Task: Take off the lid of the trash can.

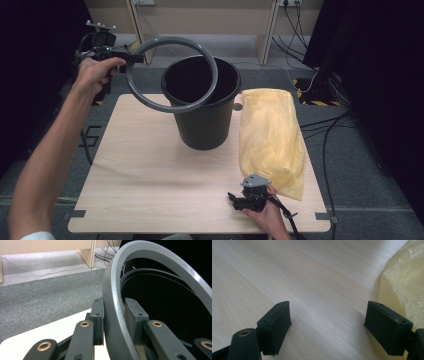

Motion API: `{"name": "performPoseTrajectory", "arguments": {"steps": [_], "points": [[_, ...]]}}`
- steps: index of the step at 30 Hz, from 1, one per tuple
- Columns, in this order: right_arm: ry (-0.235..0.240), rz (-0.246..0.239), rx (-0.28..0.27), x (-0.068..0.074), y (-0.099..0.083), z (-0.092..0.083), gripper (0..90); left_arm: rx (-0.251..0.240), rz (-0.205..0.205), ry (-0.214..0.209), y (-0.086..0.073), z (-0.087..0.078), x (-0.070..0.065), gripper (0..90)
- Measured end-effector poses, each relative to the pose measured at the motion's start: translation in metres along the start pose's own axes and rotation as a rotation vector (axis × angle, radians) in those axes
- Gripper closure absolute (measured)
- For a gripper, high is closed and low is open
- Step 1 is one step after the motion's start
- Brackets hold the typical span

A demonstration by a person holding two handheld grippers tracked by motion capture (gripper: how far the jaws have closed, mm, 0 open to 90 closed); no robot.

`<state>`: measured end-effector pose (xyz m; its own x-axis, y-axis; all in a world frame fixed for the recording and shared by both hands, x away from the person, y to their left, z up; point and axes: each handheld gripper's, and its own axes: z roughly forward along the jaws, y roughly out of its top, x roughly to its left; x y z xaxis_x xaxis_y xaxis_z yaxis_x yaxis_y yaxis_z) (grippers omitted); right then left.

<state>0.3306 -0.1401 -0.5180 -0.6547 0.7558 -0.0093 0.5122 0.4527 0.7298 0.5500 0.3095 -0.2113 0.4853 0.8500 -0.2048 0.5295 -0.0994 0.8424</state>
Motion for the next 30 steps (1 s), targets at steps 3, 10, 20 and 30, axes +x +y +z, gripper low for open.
{"name": "performPoseTrajectory", "arguments": {"steps": [3, 10, 20, 30], "points": [[0.000, 0.001, 0.003, 0.000, 0.000, 0.000, 21.4, -0.006, -0.002, 0.004, -0.007, -0.012, 0.009, 69.7], [0.000, 0.005, 0.001, 0.000, 0.000, 0.000, 21.4, -0.020, -0.020, -0.003, -0.028, -0.042, 0.032, 69.9], [-0.002, 0.005, 0.001, 0.000, 0.001, 0.001, 21.4, -0.036, -0.002, 0.000, -0.058, -0.084, 0.051, 70.3], [-0.003, 0.006, 0.003, 0.001, 0.001, 0.001, 21.4, -0.020, 0.008, 0.007, -0.100, -0.103, 0.065, 70.9]]}}
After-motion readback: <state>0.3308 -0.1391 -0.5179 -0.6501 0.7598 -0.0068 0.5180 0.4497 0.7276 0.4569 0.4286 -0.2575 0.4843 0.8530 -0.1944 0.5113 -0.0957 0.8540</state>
